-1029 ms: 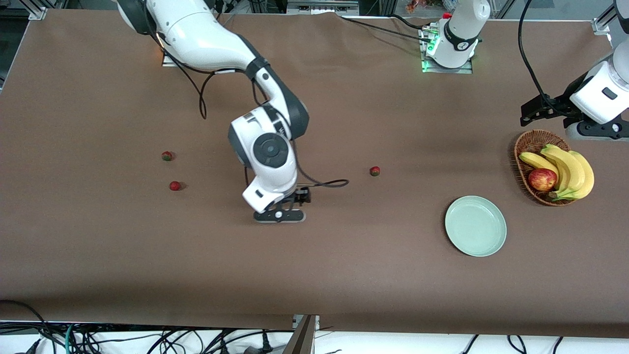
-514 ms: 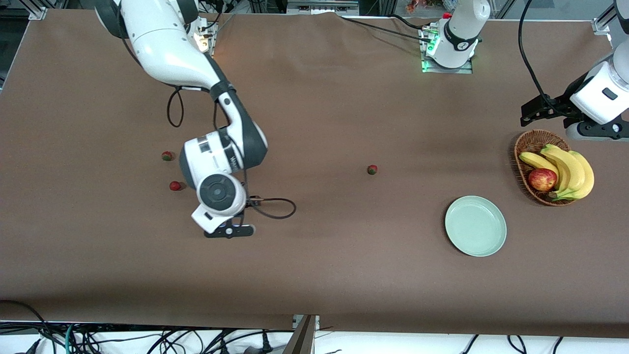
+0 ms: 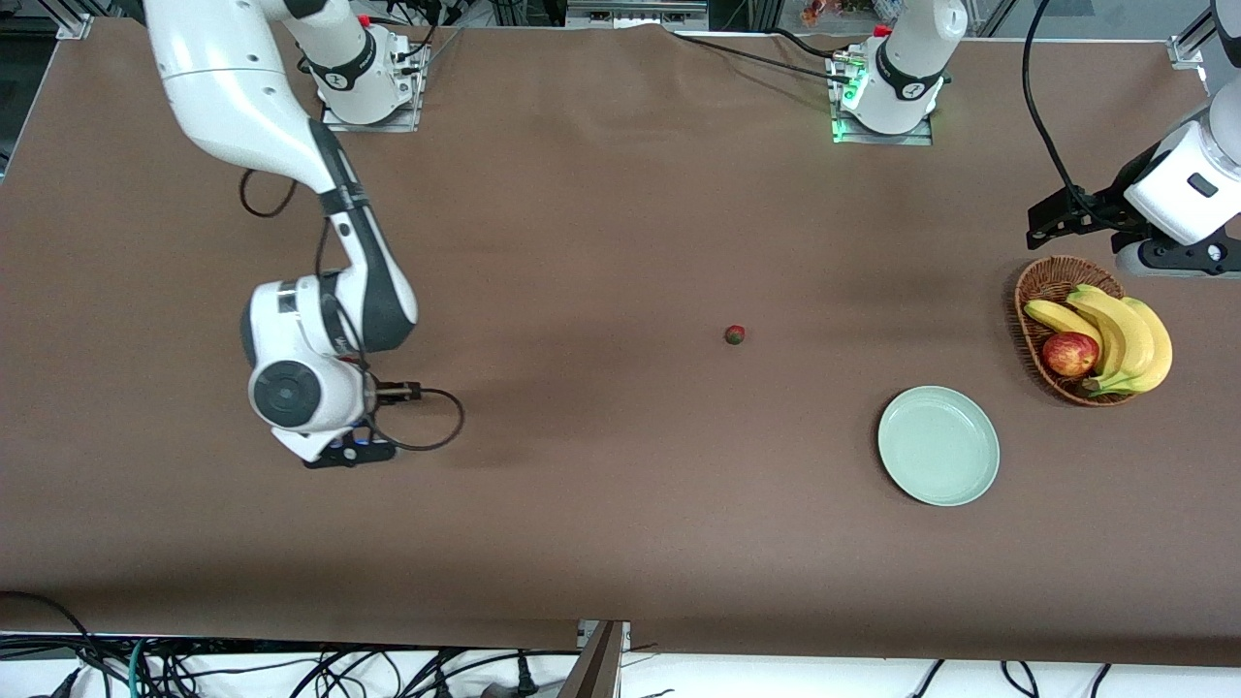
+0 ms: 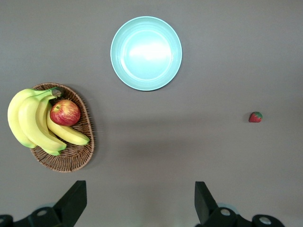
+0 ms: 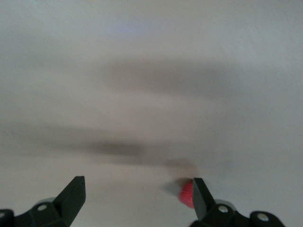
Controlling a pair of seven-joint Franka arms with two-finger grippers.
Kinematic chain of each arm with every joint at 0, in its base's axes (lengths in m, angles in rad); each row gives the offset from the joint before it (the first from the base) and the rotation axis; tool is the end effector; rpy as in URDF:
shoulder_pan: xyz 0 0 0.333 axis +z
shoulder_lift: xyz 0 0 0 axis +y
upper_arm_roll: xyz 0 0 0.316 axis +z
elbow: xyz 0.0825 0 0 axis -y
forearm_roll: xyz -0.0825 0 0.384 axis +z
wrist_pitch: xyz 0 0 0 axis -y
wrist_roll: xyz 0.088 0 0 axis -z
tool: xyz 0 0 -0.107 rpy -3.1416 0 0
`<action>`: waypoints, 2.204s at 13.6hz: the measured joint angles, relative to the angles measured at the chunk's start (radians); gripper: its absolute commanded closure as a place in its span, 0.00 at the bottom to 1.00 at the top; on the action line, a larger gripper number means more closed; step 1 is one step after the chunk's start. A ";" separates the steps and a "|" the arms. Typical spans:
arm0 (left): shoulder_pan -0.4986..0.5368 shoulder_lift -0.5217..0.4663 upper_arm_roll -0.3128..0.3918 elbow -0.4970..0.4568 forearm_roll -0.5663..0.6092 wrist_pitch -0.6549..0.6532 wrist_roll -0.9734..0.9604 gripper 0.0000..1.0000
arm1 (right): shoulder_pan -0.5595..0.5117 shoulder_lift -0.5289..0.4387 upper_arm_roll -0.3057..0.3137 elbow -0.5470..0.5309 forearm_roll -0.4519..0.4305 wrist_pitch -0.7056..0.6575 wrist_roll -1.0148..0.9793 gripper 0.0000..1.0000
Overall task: Collect all strawberries into plate
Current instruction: 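Carry the second strawberry beside the first and open the right gripper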
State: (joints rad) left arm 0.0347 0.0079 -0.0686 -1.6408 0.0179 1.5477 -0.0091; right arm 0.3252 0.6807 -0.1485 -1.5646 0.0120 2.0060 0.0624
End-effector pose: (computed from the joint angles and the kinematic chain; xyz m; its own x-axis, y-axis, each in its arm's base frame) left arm 0.5508 -0.0166 0.5854 0.9946 -0.0243 -0.1006 -0.0262 -0.9995 -0.0182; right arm 0.6622 0.1317 0.2305 0.9676 0.1150 -0.2246 0.1398 -0.9853 0.0979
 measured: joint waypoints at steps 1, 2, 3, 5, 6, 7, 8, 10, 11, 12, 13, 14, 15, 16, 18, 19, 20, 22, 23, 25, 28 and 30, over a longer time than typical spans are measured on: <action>0.000 0.000 0.000 0.000 0.000 0.000 0.000 0.00 | -0.009 -0.031 -0.009 -0.073 0.000 0.044 -0.015 0.00; 0.000 0.000 0.000 0.000 0.000 0.000 0.000 0.00 | -0.011 -0.053 -0.022 -0.130 0.000 0.080 -0.041 0.00; 0.000 0.000 0.000 0.000 0.000 0.000 0.000 0.00 | -0.014 -0.067 -0.032 -0.172 0.000 0.111 -0.069 0.00; 0.000 0.000 0.000 0.000 0.000 0.000 0.000 0.00 | -0.031 -0.077 -0.041 -0.230 0.000 0.166 -0.110 0.00; 0.000 0.000 0.000 0.000 0.000 0.000 0.000 0.00 | -0.040 -0.078 -0.041 -0.255 0.000 0.198 -0.119 0.03; 0.000 0.000 0.000 0.000 0.000 0.000 0.000 0.00 | -0.045 -0.078 -0.041 -0.277 0.000 0.226 -0.121 0.10; 0.000 0.000 0.000 0.000 0.000 -0.001 0.000 0.00 | -0.047 -0.078 -0.041 -0.294 0.000 0.246 -0.121 0.19; 0.000 0.000 0.000 0.000 0.000 -0.005 0.000 0.00 | -0.047 -0.079 -0.041 -0.309 0.000 0.261 -0.121 0.34; 0.000 0.000 0.000 0.000 0.000 -0.006 0.000 0.00 | -0.047 -0.079 -0.041 -0.310 0.000 0.261 -0.121 0.42; 0.000 0.000 0.000 0.000 0.000 -0.006 0.000 0.00 | -0.047 -0.080 -0.041 -0.310 0.000 0.261 -0.121 0.52; 0.000 0.000 0.000 0.000 0.000 -0.007 0.000 0.00 | -0.047 -0.082 -0.041 -0.310 0.000 0.261 -0.121 0.60; 0.000 0.000 0.000 0.000 0.000 -0.008 0.000 0.00 | -0.047 -0.084 -0.041 -0.312 0.000 0.261 -0.121 0.65; 0.000 0.000 0.000 0.000 0.000 -0.008 0.000 0.00 | -0.047 -0.086 -0.041 -0.312 0.000 0.261 -0.122 0.74; 0.000 0.000 0.000 0.000 0.000 -0.008 0.000 0.00 | -0.047 -0.087 -0.041 -0.313 0.000 0.261 -0.122 0.82; 0.000 0.000 0.000 0.000 0.000 -0.009 0.000 0.00 | -0.047 -0.088 -0.041 -0.313 0.000 0.263 -0.122 0.97; 0.000 0.000 0.000 0.000 0.000 -0.009 0.000 0.00 | -0.047 -0.088 -0.041 -0.313 0.000 0.267 -0.122 0.98; 0.000 0.000 0.000 0.000 0.000 -0.009 0.000 0.00 | -0.047 -0.088 -0.040 -0.312 0.001 0.274 -0.121 0.98; 0.000 0.000 0.000 0.000 0.000 -0.009 0.000 0.00 | -0.047 -0.093 -0.027 -0.297 0.003 0.291 -0.118 0.98; 0.000 0.000 0.000 0.000 0.000 -0.009 0.000 0.00 | -0.047 -0.097 -0.006 -0.279 0.005 0.293 -0.099 0.98; 0.000 0.000 0.000 0.000 0.000 -0.009 0.000 0.00 | -0.040 -0.100 0.071 -0.229 0.007 0.293 0.035 0.98; 0.000 0.000 0.000 0.000 0.000 -0.009 0.000 0.00 | 0.054 -0.057 0.182 -0.133 0.005 0.295 0.387 0.96; 0.000 0.000 0.000 0.000 0.000 -0.009 0.000 0.00 | 0.150 0.015 0.215 -0.024 0.005 0.308 0.605 0.96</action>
State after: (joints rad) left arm 0.0347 0.0079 -0.0688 -1.6408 0.0179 1.5388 -0.0091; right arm 0.4756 0.6956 0.0666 -1.5884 0.0168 2.3142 0.6670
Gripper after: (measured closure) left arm 0.000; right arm 0.652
